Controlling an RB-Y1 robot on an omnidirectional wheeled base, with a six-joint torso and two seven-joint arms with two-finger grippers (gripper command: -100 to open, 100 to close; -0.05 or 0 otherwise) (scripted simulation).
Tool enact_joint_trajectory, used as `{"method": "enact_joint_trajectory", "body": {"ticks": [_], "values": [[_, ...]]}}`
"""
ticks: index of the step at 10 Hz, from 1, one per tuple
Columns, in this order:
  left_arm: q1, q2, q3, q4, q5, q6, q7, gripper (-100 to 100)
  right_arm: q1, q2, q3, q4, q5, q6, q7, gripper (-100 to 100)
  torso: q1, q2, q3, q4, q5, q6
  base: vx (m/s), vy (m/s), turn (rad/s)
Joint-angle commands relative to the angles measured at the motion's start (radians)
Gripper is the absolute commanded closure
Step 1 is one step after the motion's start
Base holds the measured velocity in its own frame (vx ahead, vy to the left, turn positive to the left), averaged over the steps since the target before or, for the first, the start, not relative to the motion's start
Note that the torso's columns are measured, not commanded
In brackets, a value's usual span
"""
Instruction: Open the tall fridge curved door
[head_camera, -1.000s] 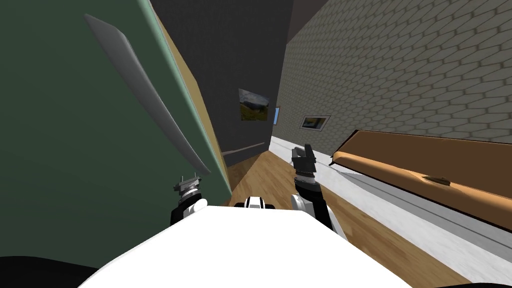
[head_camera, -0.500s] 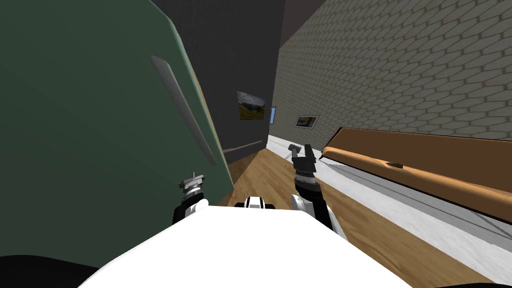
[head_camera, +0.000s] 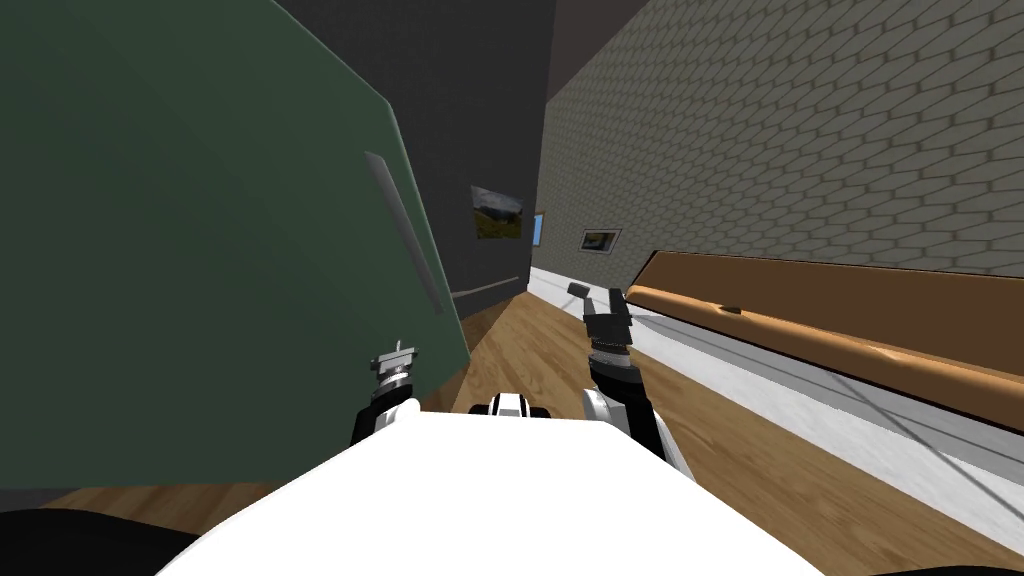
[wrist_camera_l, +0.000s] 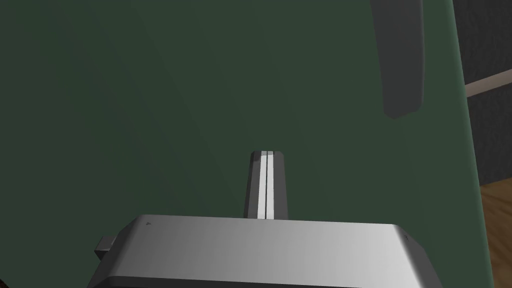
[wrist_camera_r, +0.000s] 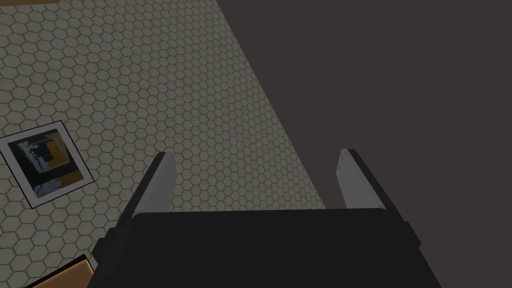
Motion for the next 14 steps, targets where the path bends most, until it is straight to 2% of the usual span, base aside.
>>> {"method": "enact_joint_trajectory", "body": {"ticks": [1, 2, 3, 12, 14], "values": [[0.022, 0.024, -0.051, -0.026, -0.014, 0.01, 0.028, 100, 0.0, 0.0, 0.0, 0.0, 0.0, 0.0, 0.0, 0, -0.002, -0.004, -0.003, -0.001, 0.0, 0.0, -0.449, -0.004, -0.114], [0.023, 0.018, -0.041, -0.021, -0.012, 0.004, 0.023, 100, 0.0, 0.0, 0.0, 0.0, 0.0, 0.0, 0.0, 0, -0.002, -0.006, -0.004, -0.002, -0.001, 0.0, -0.214, 0.003, -0.021], [0.011, 0.013, -0.022, -0.027, -0.001, 0.035, 0.011, -100, 0.001, 0.0, 0.0, 0.0, 0.0, 0.0, 0.0, 0, -0.002, -0.019, -0.011, -0.005, 0.0, 0.0, 0.115, -0.009, 0.092], [-0.057, -0.01, 0.078, -0.043, 0.048, 0.185, -0.066, -100, 0.001, 0.0, 0.0, 0.0, 0.0, 0.0, 0.0, 0, -0.005, -0.007, -0.005, -0.002, -0.001, 0.0, 0.21, -0.028, 0.062], [-0.073, -0.003, 0.102, -0.047, 0.06, 0.222, -0.085, -100, 0.002, 0.0, 0.0, -0.001, 0.0, 0.0, 0.0, 0, -0.001, -0.008, -0.006, -0.003, 0.0, 0.0, 0.243, -0.026, 0.079]]}}
